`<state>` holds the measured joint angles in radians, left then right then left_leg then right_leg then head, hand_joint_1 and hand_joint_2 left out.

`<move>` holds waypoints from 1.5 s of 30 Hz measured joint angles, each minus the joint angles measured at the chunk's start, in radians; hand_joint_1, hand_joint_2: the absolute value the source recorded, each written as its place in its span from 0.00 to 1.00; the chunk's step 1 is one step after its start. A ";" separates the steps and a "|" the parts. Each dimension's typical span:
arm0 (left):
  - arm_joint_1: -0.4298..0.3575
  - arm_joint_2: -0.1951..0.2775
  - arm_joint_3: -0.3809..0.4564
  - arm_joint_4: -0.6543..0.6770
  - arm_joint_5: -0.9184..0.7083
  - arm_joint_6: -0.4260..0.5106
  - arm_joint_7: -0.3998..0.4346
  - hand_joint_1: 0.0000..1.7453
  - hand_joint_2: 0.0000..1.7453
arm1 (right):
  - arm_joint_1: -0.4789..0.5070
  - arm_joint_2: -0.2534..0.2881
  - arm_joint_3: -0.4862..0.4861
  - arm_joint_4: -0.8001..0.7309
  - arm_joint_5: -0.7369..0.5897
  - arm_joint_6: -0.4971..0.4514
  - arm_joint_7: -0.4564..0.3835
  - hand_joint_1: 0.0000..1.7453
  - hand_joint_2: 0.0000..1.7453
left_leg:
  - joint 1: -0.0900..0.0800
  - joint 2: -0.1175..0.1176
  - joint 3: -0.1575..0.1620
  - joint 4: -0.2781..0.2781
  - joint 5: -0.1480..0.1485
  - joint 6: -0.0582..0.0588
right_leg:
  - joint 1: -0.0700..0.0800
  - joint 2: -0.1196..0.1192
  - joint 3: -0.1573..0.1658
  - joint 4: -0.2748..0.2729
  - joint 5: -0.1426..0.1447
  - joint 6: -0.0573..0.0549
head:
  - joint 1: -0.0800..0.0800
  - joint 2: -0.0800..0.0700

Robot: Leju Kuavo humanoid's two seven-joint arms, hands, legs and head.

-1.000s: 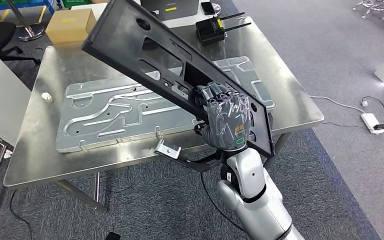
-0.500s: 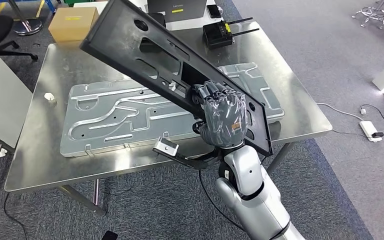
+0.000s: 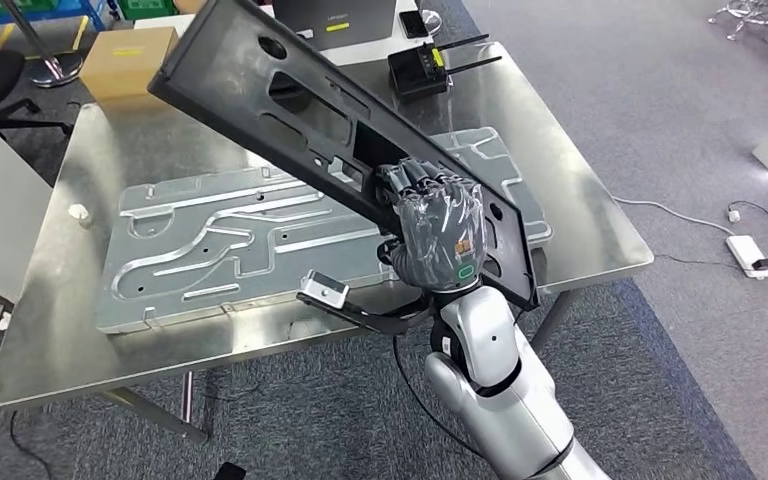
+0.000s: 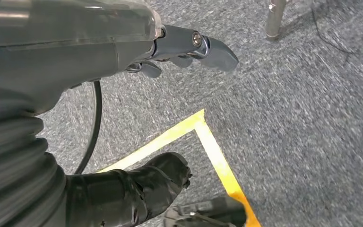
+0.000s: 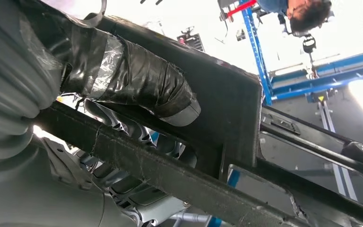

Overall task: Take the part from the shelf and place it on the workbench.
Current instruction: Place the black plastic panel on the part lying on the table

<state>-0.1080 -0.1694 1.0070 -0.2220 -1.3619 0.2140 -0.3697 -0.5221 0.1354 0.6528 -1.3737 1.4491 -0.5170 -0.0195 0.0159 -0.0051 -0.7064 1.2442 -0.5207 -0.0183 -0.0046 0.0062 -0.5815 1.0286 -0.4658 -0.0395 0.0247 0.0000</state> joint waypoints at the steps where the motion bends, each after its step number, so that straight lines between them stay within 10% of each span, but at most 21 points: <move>1: 0.000 0.001 0.000 0.000 0.000 0.000 0.000 0.00 1.00 | -0.001 0.003 0.001 0.003 0.000 0.001 0.000 1.00 1.00 | 0.000 0.000 0.026 -0.071 0.046 0.004 | 0.001 0.001 0.008 0.000 -0.005 0.002 | 0.000 0.000; 4: -0.002 0.002 0.000 0.000 0.000 0.000 0.001 0.00 1.00 | -0.009 0.011 0.003 0.008 0.000 0.003 0.000 1.00 1.00 | -0.008 -0.001 0.091 -0.218 0.099 0.018 | 0.004 0.002 0.018 0.001 -0.018 0.013 | 0.000 0.000; 8: -0.001 0.001 -0.002 0.000 -0.002 0.000 0.001 0.00 1.00 | -0.016 0.020 0.007 0.013 0.000 0.005 0.001 1.00 1.00 | -0.005 -0.001 0.105 -0.239 0.093 0.037 | 0.004 0.000 0.017 0.011 -0.033 0.034 | 0.002 0.000; 12: -0.004 0.001 -0.002 0.000 -0.005 -0.002 0.001 0.00 1.00 | -0.028 0.023 0.014 0.022 0.002 0.017 0.001 1.00 1.00 | 0.000 0.000 0.121 -0.247 0.084 0.053 | -0.001 -0.001 -0.100 0.222 -0.115 0.049 | 0.005 0.000; 14: -0.003 0.001 -0.002 0.000 -0.008 -0.003 0.001 0.00 1.00 | -0.028 0.023 0.017 0.032 0.003 0.023 0.001 1.00 1.00 | 0.000 -0.001 0.130 -0.245 0.075 0.052 | -0.004 -0.001 -0.145 0.273 -0.105 0.052 | 0.005 0.000; 18: -0.002 -0.002 -0.002 0.000 -0.010 -0.004 0.001 0.00 1.00 | -0.036 0.027 0.024 0.045 0.003 0.029 0.002 1.00 1.00 | -0.002 -0.004 0.155 -0.237 0.048 0.040 | -0.001 -0.003 -0.064 0.057 0.032 0.040 | 0.006 0.000; 24: -0.005 -0.002 -0.003 0.000 -0.010 -0.004 0.002 0.00 1.00 | -0.042 0.038 0.031 0.057 0.003 0.034 0.003 1.00 1.00 | -0.002 0.000 0.145 -0.205 0.016 0.007 | 0.000 0.000 -0.027 -0.002 0.023 0.012 | 0.001 0.000; 28: -0.003 -0.003 -0.003 0.000 -0.012 -0.004 0.002 0.00 1.00 | -0.045 0.046 0.033 0.063 0.003 0.035 0.004 1.00 1.00 | 0.000 0.000 0.008 0.034 -0.064 -0.006 | -0.001 -0.003 -0.009 -0.006 0.009 -0.002 | -0.001 0.000; 30: -0.001 -0.003 -0.003 0.000 -0.012 -0.004 0.002 0.00 1.00 | -0.044 0.046 0.037 0.070 0.003 0.036 0.004 1.00 1.00 | 0.001 0.000 -0.017 0.038 -0.022 -0.008 | 0.000 -0.001 0.004 -0.005 -0.002 -0.001 | -0.001 0.000; 33: -0.001 -0.002 -0.003 0.000 -0.012 -0.005 0.002 0.00 1.00 | -0.046 0.050 0.039 0.075 0.002 0.038 0.005 1.00 1.00 | 0.001 0.001 0.053 -0.154 0.096 -0.002 | 0.000 0.001 0.027 -0.003 -0.022 0.009 | -0.001 0.000; 38: -0.002 -0.002 -0.004 0.000 -0.012 -0.007 0.001 0.00 1.00 | -0.052 0.053 0.046 0.082 0.001 0.042 0.006 1.00 1.00 | -0.002 -0.002 0.089 -0.230 0.099 0.026 | 0.004 0.001 0.033 0.000 -0.040 0.034 | 0.000 0.000; 43: -0.005 -0.002 -0.006 0.000 -0.012 -0.007 0.001 0.00 1.00 | -0.059 0.053 0.048 0.085 0.000 0.044 0.008 1.00 1.00 | 0.001 -0.002 0.111 -0.238 0.085 0.048 | -0.001 -0.002 -0.106 0.235 -0.123 0.053 | 0.002 0.000; 45: -0.003 -0.002 -0.008 0.000 -0.012 -0.007 0.001 0.00 1.00 | -0.056 0.053 0.048 0.089 0.000 0.046 0.010 1.00 1.00 | 0.001 -0.003 0.122 -0.237 0.073 0.049 | -0.001 -0.002 -0.152 0.273 -0.097 0.052 | 0.002 0.000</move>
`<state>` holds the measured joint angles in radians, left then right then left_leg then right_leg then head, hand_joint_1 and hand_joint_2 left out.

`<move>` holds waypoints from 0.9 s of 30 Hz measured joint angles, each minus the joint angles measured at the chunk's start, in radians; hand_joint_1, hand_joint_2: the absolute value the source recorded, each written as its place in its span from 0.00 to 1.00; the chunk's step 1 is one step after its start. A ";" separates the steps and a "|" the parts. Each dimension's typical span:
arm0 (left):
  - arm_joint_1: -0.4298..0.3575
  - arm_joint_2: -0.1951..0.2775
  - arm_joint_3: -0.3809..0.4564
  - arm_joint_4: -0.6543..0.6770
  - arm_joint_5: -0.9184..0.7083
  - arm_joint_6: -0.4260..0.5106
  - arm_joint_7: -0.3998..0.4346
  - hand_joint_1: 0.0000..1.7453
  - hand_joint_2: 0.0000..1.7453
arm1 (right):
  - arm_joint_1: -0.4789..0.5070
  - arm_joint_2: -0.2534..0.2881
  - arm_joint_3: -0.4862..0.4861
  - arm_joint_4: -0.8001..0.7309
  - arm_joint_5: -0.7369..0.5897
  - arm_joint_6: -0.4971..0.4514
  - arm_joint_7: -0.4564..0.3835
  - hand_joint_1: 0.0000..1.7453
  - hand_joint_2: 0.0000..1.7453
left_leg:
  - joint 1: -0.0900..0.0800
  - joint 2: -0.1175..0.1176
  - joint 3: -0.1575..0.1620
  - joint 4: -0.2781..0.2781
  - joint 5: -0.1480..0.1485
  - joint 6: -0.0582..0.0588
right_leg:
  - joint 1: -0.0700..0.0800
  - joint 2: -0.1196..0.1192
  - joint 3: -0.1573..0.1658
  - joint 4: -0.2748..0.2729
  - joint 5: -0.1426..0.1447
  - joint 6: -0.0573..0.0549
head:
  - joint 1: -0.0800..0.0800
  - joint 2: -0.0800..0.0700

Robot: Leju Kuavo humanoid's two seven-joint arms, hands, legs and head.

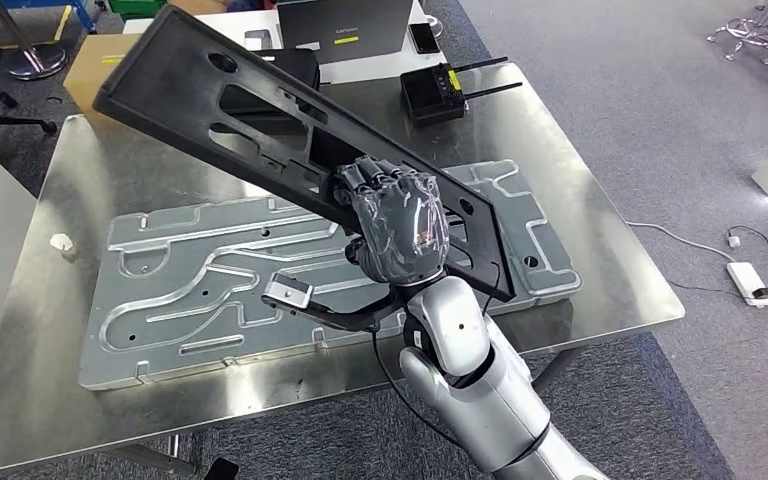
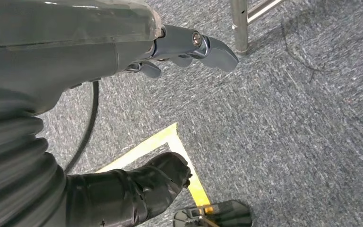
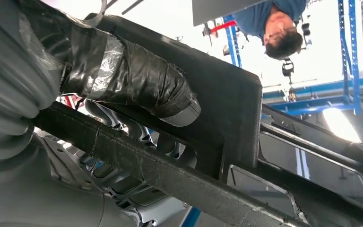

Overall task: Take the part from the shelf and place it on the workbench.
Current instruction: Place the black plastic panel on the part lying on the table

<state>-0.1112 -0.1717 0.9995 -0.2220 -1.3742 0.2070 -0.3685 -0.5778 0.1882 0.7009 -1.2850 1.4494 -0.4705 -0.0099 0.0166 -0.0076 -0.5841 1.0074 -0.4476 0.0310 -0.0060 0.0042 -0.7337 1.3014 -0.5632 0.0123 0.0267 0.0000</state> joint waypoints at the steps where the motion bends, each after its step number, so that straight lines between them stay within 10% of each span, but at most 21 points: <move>1: 0.001 0.000 0.000 0.000 0.000 0.000 0.000 0.00 1.00 | 0.001 0.000 0.000 0.001 0.000 0.002 0.001 1.00 1.00 | 0.000 -0.001 0.009 0.001 -0.007 -0.001 | 0.000 0.000 0.009 -0.042 0.043 -0.003 | 0.000 0.000; 4: 0.001 -0.002 -0.001 0.000 0.000 0.002 0.000 0.00 1.00 | -0.002 0.000 0.001 0.002 -0.001 0.007 0.003 1.00 1.00 | -0.004 -0.003 0.030 0.004 -0.026 -0.010 | 0.008 0.000 0.078 -0.223 0.145 -0.022 | 0.000 0.000; 9: -0.003 -0.002 -0.002 0.000 0.000 0.018 0.012 0.00 1.00 | -0.005 0.002 0.007 0.002 -0.003 0.011 0.006 1.00 1.00 | -0.007 0.001 0.034 0.013 -0.049 -0.036 | 0.005 0.003 0.109 -0.275 0.137 -0.042 | -0.002 0.000; 14: -0.004 -0.003 -0.007 0.000 -0.006 -0.007 -0.004 0.00 1.00 | -0.010 0.009 0.020 0.007 -0.004 0.023 0.006 1.00 1.00 | 0.001 0.002 -0.111 0.274 -0.147 -0.058 | 0.000 -0.001 0.125 -0.284 0.128 -0.057 | -0.007 0.000; 19: -0.004 -0.001 -0.017 0.000 -0.012 -0.012 -0.008 0.00 1.00 | -0.011 0.014 0.028 0.013 -0.004 0.025 0.006 1.00 1.00 | 0.006 0.003 -0.038 0.059 0.001 -0.059 | 0.001 0.004 0.132 -0.264 0.106 -0.042 | -0.007 0.000; 26: -0.005 -0.001 -0.020 0.000 -0.015 -0.027 -0.012 0.00 1.00 | -0.017 0.016 0.034 0.019 -0.004 0.028 0.006 0.93 1.00 | 0.007 0.001 -0.015 0.008 0.009 -0.013 | 0.000 0.001 0.092 -0.176 0.048 -0.014 | -0.007 0.000; 27: -0.005 -0.001 -0.020 0.000 -0.015 -0.030 -0.011 0.00 0.75 | -0.019 0.016 0.036 0.022 -0.003 0.032 0.006 0.93 1.00 | 0.006 0.002 -0.014 0.008 0.008 -0.008 | 0.000 0.001 0.061 -0.111 0.018 -0.011 | -0.006 0.000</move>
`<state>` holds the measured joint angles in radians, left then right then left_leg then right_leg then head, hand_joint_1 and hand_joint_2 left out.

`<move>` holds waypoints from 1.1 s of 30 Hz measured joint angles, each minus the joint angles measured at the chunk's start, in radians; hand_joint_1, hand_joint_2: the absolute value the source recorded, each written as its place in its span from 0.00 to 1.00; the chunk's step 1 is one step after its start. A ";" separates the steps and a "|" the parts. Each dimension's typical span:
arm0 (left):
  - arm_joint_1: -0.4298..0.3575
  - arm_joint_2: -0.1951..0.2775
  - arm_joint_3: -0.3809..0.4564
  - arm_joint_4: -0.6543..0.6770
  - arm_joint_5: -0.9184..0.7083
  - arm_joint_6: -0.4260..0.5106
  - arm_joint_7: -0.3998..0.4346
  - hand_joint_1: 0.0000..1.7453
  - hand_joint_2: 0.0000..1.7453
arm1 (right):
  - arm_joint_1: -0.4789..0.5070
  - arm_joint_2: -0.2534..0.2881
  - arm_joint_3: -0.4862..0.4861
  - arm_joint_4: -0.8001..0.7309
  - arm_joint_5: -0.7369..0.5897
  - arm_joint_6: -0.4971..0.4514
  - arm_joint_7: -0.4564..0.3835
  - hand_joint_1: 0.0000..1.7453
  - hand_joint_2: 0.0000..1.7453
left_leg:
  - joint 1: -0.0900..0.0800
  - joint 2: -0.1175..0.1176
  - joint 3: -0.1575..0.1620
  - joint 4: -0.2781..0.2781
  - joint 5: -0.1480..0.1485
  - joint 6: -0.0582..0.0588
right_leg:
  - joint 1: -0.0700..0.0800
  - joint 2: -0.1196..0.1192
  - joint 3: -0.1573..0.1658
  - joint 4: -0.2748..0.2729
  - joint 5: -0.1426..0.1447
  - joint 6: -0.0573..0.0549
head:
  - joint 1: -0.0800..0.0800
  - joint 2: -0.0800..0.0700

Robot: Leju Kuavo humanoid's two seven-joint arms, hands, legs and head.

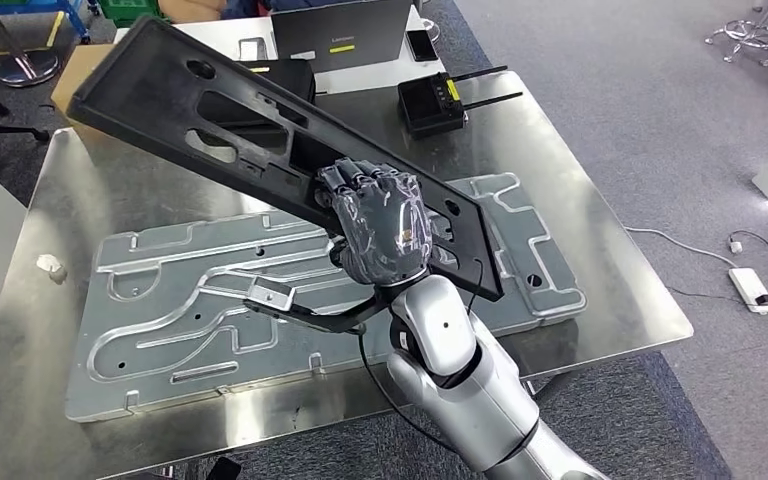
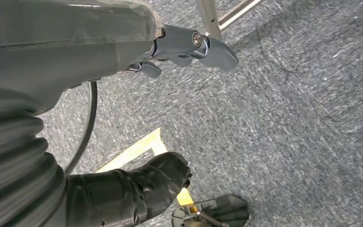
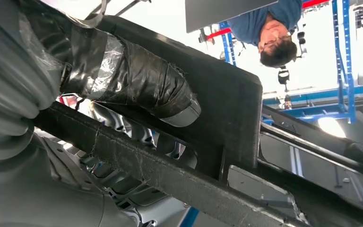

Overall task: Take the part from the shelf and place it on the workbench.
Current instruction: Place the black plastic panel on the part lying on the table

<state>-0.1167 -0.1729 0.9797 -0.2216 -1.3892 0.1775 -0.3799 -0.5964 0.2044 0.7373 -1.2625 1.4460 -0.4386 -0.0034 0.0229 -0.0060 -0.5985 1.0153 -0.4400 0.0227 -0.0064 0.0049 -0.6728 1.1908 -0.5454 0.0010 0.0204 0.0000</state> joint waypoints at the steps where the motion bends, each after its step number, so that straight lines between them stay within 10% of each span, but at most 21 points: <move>1: -0.001 0.000 0.000 0.000 0.000 0.000 0.002 0.00 0.50 | -0.001 0.000 0.003 0.005 0.003 0.006 0.000 0.92 1.00 | -0.001 0.000 0.000 0.001 -0.001 0.002 | 0.000 0.000 -0.035 0.067 -0.025 0.002 | 0.000 0.000; 3: -0.001 0.000 0.000 0.000 0.002 0.004 0.007 0.00 0.00 | -0.002 0.000 0.010 0.013 0.009 0.016 0.001 0.91 1.00 | -0.001 0.000 0.000 0.001 -0.003 0.004 | -0.001 0.000 -0.079 0.148 -0.047 0.004 | 0.000 0.000; 8: 0.000 0.000 0.000 0.000 0.004 0.007 0.012 0.00 0.00 | -0.002 0.000 0.016 0.020 0.016 0.023 0.003 0.91 1.00 | -0.002 0.000 0.001 0.002 -0.004 0.004 | -0.001 0.000 -0.083 0.147 -0.032 0.003 | 0.000 0.000; 14: -0.011 -0.004 -0.013 0.000 -0.008 0.032 0.042 0.00 0.00 | -0.038 0.034 0.067 0.103 0.082 0.064 0.034 0.91 1.00 | -0.007 -0.002 0.009 0.007 -0.024 -0.030 | 0.006 0.001 0.054 -0.156 0.102 -0.028 | -0.001 0.000; 20: -0.014 -0.005 -0.025 0.000 -0.017 0.038 0.053 0.00 0.00 | -0.075 0.062 0.090 0.211 0.116 0.068 0.092 0.91 1.00 | -0.001 0.000 -0.128 0.278 -0.133 -0.051 | 0.002 -0.002 0.065 -0.166 0.101 -0.045 | -0.002 0.000; 25: -0.017 -0.005 -0.035 0.000 -0.021 0.039 0.065 0.00 0.00 | -0.113 0.074 0.119 0.322 0.119 0.064 0.139 0.92 1.00 | -0.003 0.000 -0.023 0.032 0.001 -0.044 | 0.004 0.003 0.068 -0.150 0.087 -0.031 | -0.002 0.000; 30: -0.021 -0.006 -0.050 0.000 -0.023 0.037 0.071 0.00 0.00 | -0.138 0.097 0.146 0.443 0.120 0.065 0.150 0.92 1.00 | -0.002 -0.002 -0.010 0.005 0.006 -0.015 | 0.007 0.002 0.058 -0.128 0.068 -0.010 | -0.001 0.000; 33: -0.026 -0.007 -0.054 0.000 -0.023 0.037 0.073 0.00 0.00 | -0.150 0.110 0.162 0.514 0.120 0.068 0.155 0.91 1.00 | -0.001 0.000 -0.007 0.000 0.007 -0.001 | 0.003 0.001 -0.019 0.036 -0.014 0.000 | 0.001 0.000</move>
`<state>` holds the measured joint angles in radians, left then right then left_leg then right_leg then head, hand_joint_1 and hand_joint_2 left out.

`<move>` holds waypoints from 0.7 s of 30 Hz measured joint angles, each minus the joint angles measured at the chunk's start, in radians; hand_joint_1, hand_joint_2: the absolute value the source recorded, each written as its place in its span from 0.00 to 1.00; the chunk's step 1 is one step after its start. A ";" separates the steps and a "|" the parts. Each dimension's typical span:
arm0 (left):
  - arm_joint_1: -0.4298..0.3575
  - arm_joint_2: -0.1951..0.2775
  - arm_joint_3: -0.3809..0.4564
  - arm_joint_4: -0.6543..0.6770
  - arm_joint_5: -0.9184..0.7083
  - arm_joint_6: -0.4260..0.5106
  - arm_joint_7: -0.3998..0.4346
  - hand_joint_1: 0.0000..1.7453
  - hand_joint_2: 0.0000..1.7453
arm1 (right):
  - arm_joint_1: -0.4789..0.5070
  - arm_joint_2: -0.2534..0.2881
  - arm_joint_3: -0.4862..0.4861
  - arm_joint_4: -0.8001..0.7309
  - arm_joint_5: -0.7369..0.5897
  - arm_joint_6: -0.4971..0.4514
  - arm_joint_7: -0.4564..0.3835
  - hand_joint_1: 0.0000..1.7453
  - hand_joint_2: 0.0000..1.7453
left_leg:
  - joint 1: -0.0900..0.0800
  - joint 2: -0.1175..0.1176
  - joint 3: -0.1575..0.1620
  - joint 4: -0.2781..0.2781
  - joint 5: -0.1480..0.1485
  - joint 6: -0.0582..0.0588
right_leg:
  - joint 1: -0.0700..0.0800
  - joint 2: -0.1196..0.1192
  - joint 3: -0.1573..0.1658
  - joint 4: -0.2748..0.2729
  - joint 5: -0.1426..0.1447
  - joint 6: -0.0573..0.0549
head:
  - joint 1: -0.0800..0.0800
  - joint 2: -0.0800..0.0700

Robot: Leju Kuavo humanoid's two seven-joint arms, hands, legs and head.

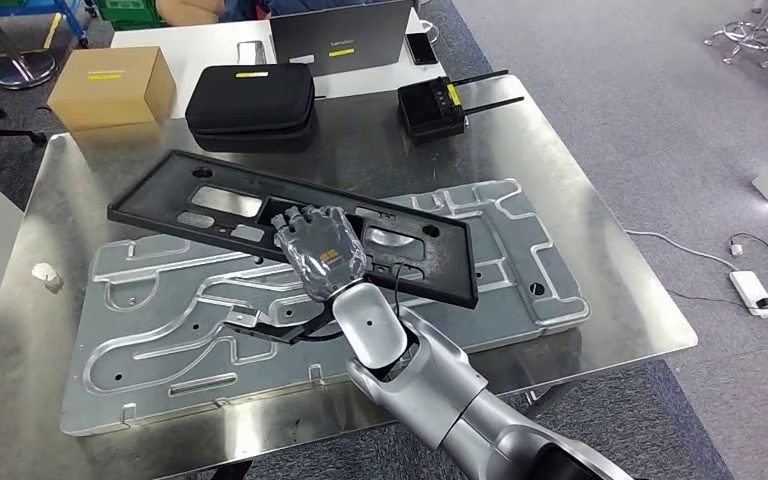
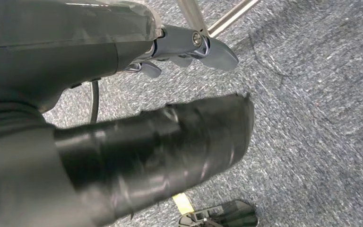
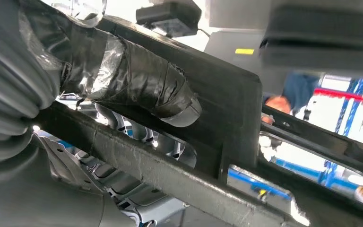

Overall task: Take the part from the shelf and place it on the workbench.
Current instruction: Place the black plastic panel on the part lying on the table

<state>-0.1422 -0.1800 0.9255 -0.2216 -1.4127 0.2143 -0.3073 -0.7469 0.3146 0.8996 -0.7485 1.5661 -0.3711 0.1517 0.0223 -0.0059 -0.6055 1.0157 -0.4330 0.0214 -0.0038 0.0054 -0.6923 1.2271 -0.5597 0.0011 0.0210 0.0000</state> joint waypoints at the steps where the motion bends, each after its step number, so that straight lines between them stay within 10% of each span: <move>1: 0.000 0.000 -0.002 0.000 0.000 0.000 0.001 0.00 0.00 | -0.001 0.002 0.005 0.022 0.000 0.002 0.000 0.91 1.00 | -0.001 0.000 0.000 0.000 -0.001 0.001 | -0.001 0.000 -0.031 0.062 -0.020 0.002 | 0.000 0.000; 3: 0.000 0.000 -0.007 0.000 0.000 0.000 0.002 0.00 0.00 | 0.000 0.005 0.014 0.064 0.000 0.008 0.001 0.90 1.00 | -0.002 -0.002 0.001 0.001 -0.002 0.002 | -0.001 0.000 -0.053 0.093 -0.008 0.000 | 0.000 0.000; 7: -0.001 -0.002 -0.018 0.000 0.000 0.000 0.005 0.00 0.00 | -0.004 0.015 0.018 0.126 -0.001 0.014 0.001 0.89 1.00 | -0.008 -0.004 0.005 0.003 -0.006 -0.004 | 0.009 -0.001 0.056 -0.145 0.109 -0.027 | -0.001 0.000; 12: -0.002 -0.004 -0.020 0.000 0.000 0.001 0.008 0.00 0.00 | -0.007 0.024 0.019 0.180 -0.004 0.014 -0.001 0.87 1.00 | -0.008 -0.001 0.003 0.009 -0.017 -0.027 | 0.008 -0.002 0.085 -0.207 0.121 -0.039 | -0.002 0.000; 15: -0.002 -0.004 -0.020 0.000 0.000 0.002 0.008 0.00 0.00 | -0.009 0.029 0.019 0.200 -0.007 0.013 -0.011 0.80 1.00 | -0.005 0.000 -0.062 0.154 -0.097 -0.039 | 0.000 -0.004 0.096 -0.221 0.127 -0.047 | -0.006 0.000; 18: 0.001 -0.003 -0.020 0.000 -0.001 0.002 0.008 0.00 0.00 | -0.005 0.030 0.019 0.219 -0.007 0.013 -0.027 0.28 1.00 | 0.000 0.000 -0.123 0.270 -0.123 -0.051 | 0.000 -0.004 0.096 -0.217 0.123 -0.047 | -0.006 0.000; 21: 0.000 -0.002 -0.020 0.000 -0.001 0.002 0.008 0.00 0.00 | -0.004 0.032 0.019 0.231 -0.008 0.012 -0.042 0.01 1.00 | 0.006 0.002 -0.043 0.103 -0.029 -0.057 | -0.003 -0.001 0.095 -0.201 0.111 -0.036 | -0.007 0.000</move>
<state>-0.1426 -0.1818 0.9051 -0.2216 -1.4133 0.2159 -0.2991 -0.7512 0.3471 0.9186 -0.5174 1.5584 -0.3586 0.1094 0.0281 -0.0042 -0.6488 1.1187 -0.4624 -0.0354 -0.0066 0.0044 -0.5973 1.0261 -0.4485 -0.0345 0.0143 0.0000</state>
